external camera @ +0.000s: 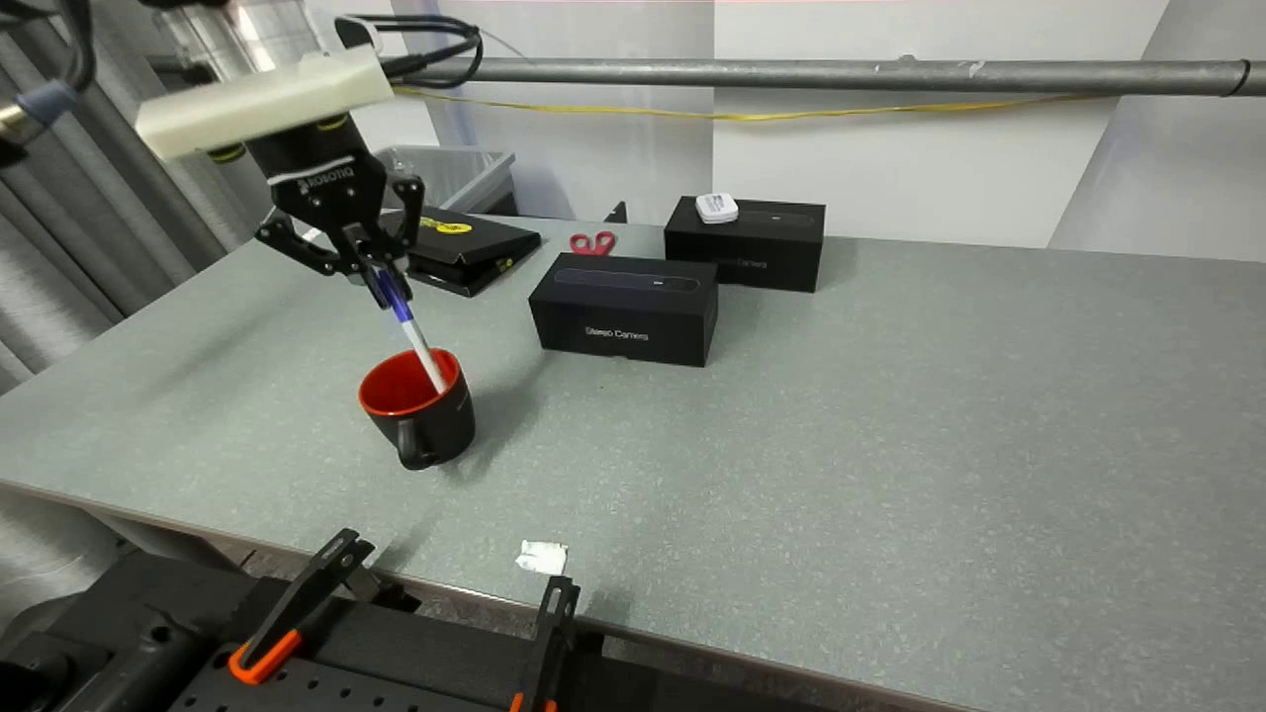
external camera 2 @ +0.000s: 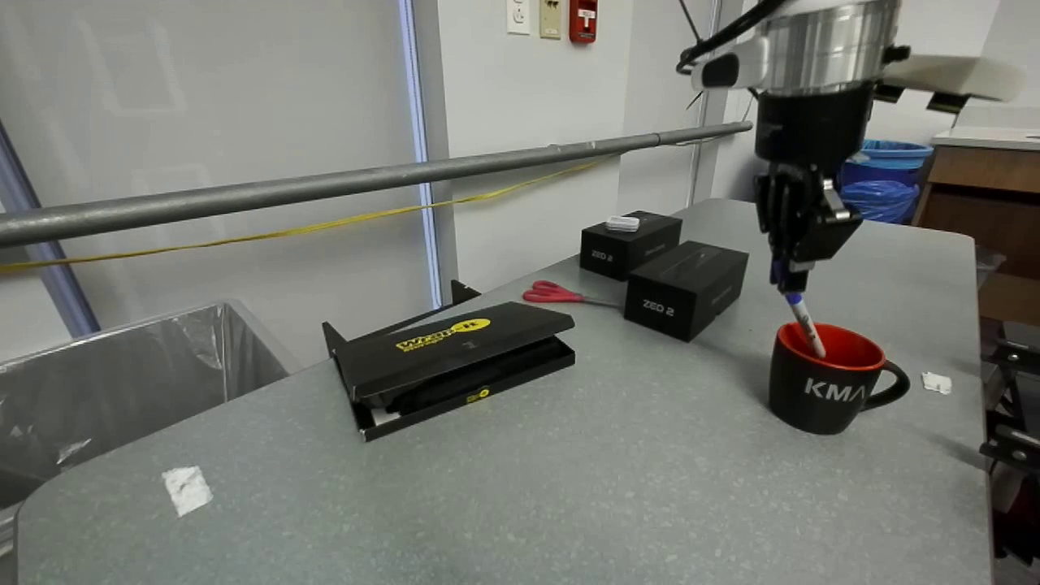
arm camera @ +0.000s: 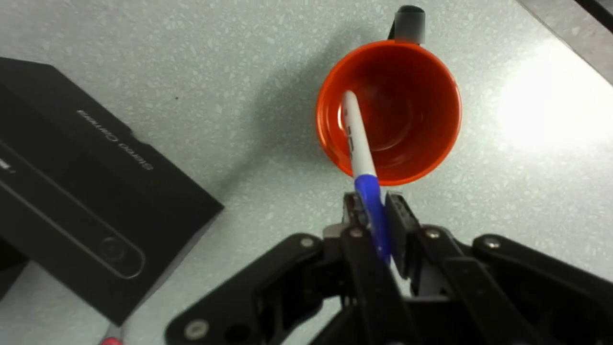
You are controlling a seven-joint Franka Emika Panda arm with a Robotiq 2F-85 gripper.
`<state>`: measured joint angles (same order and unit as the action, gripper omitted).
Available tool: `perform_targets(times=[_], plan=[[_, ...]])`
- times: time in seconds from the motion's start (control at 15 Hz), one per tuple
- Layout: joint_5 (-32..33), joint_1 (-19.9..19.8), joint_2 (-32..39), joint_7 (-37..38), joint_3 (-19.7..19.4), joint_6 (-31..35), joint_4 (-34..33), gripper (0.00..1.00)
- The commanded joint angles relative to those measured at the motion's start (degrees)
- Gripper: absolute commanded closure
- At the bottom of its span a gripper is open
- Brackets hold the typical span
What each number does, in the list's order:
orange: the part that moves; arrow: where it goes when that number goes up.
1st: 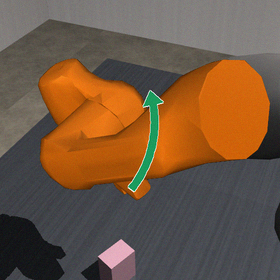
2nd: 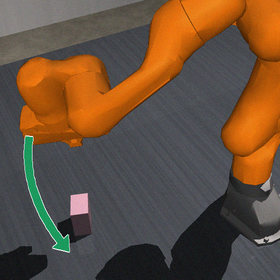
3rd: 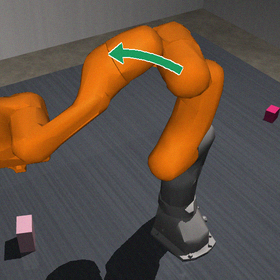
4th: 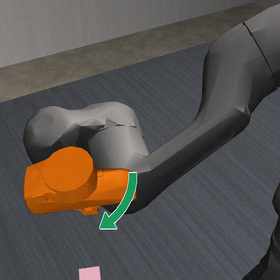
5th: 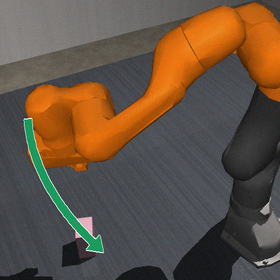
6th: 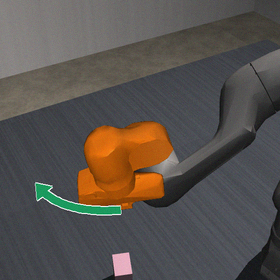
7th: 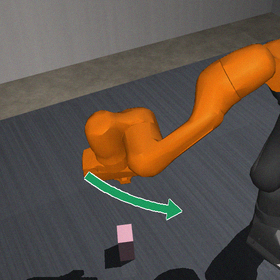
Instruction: Remove the blue pen from the black and red mug
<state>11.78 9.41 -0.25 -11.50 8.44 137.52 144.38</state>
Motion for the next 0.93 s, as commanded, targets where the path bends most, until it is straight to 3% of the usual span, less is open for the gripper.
perform_targets(times=[0.0,0.13,0.33,0.6,0.87], plan=[[-0.8,-2.0,-13.1,-0.6,-2.0,-6.5,4.4,0.96],[0.9,-3.9,-15.6,0.6,-3.8,-11.1,3.8,0.96],[2.7,-7.6,-13.1,1.5,-6.7,-14.7,1.9,0.96],[7.8,-12.3,-2.0,6.7,-9.4,-10.0,0.7,0.96],[6.5,-13.4,10.8,10.4,-11.9,-5.8,-3.2,0.96]])
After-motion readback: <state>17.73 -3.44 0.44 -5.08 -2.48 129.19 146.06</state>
